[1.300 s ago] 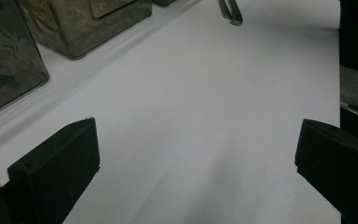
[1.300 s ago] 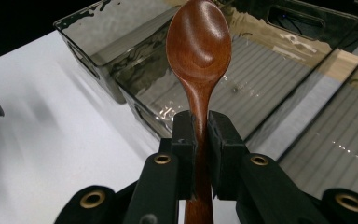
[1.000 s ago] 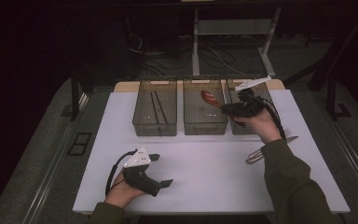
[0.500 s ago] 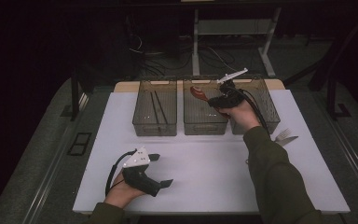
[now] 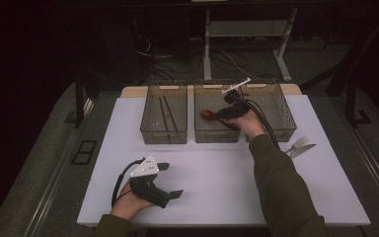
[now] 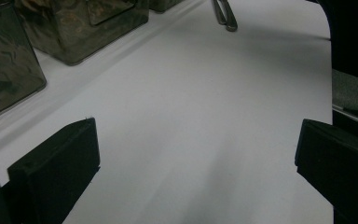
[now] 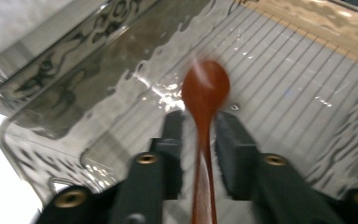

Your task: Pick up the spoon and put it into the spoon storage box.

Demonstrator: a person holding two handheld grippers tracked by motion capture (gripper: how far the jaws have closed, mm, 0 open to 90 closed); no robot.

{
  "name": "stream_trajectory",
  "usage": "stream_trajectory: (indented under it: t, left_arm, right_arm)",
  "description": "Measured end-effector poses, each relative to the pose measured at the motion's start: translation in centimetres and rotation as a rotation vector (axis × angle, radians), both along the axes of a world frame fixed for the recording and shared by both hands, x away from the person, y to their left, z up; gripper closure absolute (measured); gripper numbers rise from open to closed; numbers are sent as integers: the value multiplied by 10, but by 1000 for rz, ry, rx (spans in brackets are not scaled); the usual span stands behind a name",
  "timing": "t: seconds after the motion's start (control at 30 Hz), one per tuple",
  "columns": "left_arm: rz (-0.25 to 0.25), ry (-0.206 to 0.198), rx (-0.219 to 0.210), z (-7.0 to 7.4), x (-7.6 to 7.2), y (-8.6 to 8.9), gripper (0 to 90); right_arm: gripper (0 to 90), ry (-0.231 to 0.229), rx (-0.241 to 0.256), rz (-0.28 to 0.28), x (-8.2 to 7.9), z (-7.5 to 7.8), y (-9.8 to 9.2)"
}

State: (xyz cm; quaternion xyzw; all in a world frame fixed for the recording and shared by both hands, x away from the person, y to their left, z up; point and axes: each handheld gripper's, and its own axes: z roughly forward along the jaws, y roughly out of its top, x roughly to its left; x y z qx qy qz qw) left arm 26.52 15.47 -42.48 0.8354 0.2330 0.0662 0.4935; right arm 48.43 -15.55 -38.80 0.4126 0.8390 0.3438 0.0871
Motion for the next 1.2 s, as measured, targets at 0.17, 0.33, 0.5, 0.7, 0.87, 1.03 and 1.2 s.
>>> stream_trajectory:
  t: [0.17, 0.33, 0.5, 0.7, 0.87, 1.03, 1.2]
  left_arm:
    - [1, 0, 0, 0, 0, 0, 0]
    - [3, 0, -1, 0, 0, -1, 0]
    - [4, 7, 4, -1, 0, -1, 0]
    - [7, 6, 8, -1, 0, -1, 0]
    - [8, 9, 10, -2, 0, -1, 0]
    - [10, 8, 12, -2, 0, -1, 0]
    - [12, 8, 12, -2, 0, -2, 0]
  right_arm:
    - [543, -12, 24, 0, -8, 7, -4]
    - [470, -43, 77, 8, -22, 22, -16]
    - [439, -52, 152, -1, -39, 33, -36]
    - [437, -76, 164, 7, -60, 42, -59]
    - [454, -104, 169, 26, -82, 48, -73]
    - [494, -126, 169, 49, -104, 47, -83]
    - [572, -129, 164, 52, -121, 39, -94]
